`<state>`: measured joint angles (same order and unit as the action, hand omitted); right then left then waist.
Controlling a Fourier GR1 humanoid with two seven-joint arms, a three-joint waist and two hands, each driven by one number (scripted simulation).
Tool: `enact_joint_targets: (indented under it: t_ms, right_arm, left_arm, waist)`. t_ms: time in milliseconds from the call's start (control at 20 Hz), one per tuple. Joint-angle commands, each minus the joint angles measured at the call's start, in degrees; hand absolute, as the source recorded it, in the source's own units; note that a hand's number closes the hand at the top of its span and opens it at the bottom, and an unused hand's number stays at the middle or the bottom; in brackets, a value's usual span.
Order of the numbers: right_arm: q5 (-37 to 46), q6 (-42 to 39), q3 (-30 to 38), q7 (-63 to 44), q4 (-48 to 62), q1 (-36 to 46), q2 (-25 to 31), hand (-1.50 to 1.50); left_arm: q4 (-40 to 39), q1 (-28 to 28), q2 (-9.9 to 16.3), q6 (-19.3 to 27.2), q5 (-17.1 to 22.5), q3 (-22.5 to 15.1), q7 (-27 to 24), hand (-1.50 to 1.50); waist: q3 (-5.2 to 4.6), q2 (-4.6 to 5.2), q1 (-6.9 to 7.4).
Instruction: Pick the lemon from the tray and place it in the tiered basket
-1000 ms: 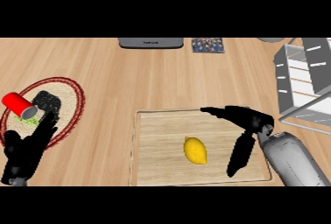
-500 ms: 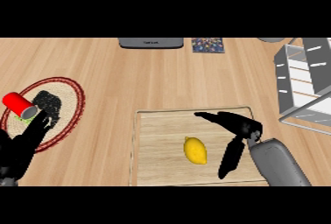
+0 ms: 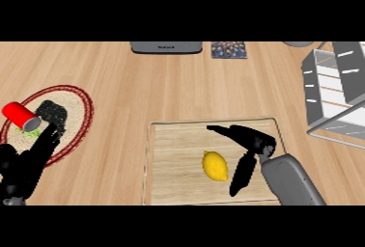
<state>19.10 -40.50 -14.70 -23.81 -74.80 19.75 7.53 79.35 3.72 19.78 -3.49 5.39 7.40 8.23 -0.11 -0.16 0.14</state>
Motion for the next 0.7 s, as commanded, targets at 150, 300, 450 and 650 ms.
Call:
enact_joint_targets:
  t_ms: [150, 300, 450, 650]
  right_arm:
    - [2.8, 0.9, -0.4, 0.2, 3.9, 0.9, -4.4, -1.5]
    - [6.0, 3.7, -1.3, 8.5, 8.4, -0.9, -2.4, -1.5]
    - [6.0, 2.6, -3.1, 6.0, 5.3, -3.2, -3.9, -1.5]
    - [9.2, 4.4, -7.4, 12.5, 4.3, -4.3, -4.0, 1.5]
  left_arm:
    - [-1.0, 0.4, -1.9, 0.4, -3.0, 0.4, -2.7, 0.0]
    - [-3.7, -1.3, -0.7, -2.0, -1.7, 1.7, -2.5, 0.0]
    - [-1.7, -0.9, -1.2, -1.5, -2.4, 1.0, -1.0, 0.0]
    - [-1.1, 0.2, -1.2, -1.9, -1.8, 1.7, -1.7, 0.0]
  waist:
    - [0.12, 0.15, 0.14]
    - [0.13, 0.25, 0.23]
    - [0.13, 0.19, 0.12]
    - [0.14, 0.22, 0.36]
